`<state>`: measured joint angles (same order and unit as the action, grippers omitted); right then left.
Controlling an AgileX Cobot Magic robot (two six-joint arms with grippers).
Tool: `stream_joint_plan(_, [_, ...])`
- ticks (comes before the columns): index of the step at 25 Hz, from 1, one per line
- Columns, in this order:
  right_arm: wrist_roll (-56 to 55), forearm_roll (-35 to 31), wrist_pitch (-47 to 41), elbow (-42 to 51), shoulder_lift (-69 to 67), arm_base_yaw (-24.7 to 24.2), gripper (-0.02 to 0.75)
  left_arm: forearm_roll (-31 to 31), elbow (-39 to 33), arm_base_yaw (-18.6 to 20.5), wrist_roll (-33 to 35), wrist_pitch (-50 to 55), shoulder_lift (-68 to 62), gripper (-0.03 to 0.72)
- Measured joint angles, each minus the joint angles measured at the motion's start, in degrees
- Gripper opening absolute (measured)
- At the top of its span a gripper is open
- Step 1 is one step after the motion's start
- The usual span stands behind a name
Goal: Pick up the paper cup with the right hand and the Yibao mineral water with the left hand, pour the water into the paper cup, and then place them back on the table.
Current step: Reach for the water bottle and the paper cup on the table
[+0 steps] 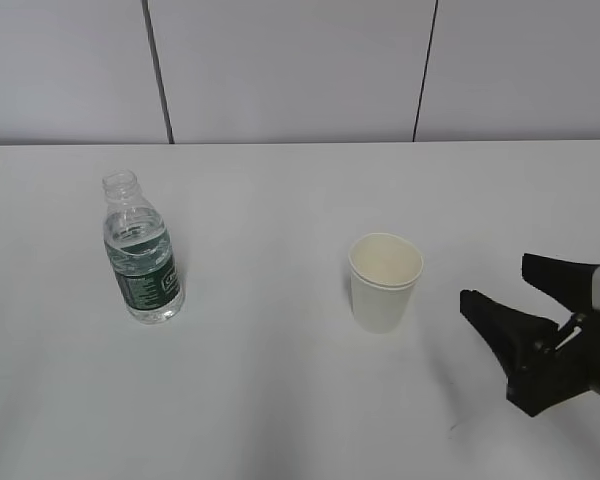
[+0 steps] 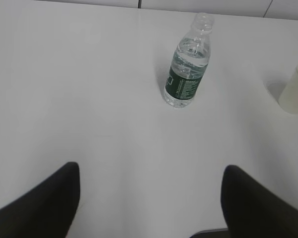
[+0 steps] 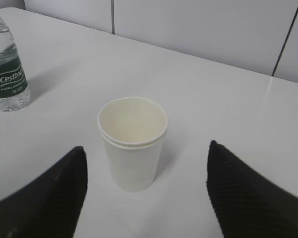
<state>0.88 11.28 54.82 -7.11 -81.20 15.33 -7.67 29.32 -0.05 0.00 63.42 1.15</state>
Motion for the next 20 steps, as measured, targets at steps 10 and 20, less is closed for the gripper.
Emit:
stream_joint_plan(10, [2.36, 3.54, 10.10, -3.53, -19.14, 0.00, 0.585, 0.00, 0.00, 0.00, 0.00, 0.00, 0.00, 0.532])
stream_joint_plan(20, [2.48, 4.32, 10.82, -10.74, -27.99, 0.00, 0.585, 0.00, 0.00, 0.00, 0.00, 0.00, 0.00, 0.532])
